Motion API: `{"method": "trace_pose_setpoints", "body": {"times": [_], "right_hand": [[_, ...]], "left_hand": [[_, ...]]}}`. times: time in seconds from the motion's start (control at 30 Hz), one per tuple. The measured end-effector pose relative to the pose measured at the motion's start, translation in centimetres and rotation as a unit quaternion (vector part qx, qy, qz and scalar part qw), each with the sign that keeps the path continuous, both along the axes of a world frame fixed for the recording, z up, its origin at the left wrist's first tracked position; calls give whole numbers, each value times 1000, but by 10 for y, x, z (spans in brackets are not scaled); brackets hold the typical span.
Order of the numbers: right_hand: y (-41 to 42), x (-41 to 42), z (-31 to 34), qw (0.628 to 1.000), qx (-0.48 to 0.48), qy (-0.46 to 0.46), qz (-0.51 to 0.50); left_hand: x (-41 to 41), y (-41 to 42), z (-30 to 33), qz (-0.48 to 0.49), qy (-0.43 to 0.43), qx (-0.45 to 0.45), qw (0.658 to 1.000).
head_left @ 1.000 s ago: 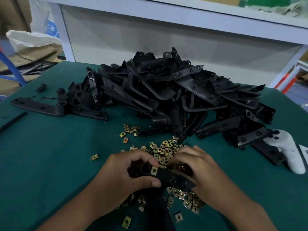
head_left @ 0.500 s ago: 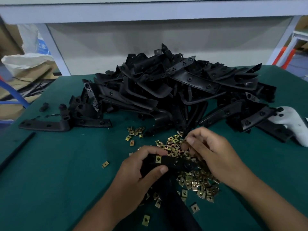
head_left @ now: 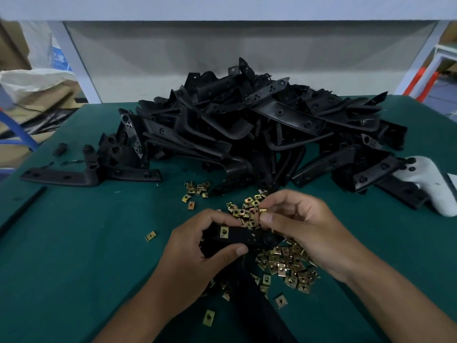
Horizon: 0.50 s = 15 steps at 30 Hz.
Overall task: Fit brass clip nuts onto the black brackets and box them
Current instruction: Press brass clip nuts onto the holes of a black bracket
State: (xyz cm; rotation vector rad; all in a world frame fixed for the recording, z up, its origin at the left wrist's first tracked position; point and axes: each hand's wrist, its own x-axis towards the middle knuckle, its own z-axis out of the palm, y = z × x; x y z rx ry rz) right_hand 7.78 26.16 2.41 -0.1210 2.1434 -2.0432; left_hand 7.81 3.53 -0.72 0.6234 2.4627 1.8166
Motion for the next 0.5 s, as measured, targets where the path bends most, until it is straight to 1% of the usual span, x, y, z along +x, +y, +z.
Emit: {"method": "trace_pose_setpoints", "body": {"times": [0.2,0.4,0.5], "right_hand": [[-4,4,1,1000,3,-19,14],[-6,4,0,1000,-2,-28,-1],[-6,4,-2,999,11,-30,-6]], "left_hand": [[1,1,1,4,22,-12,1000],[2,2,1,4,32,-14,999],[2,2,0,3,39,-17,999]]}}
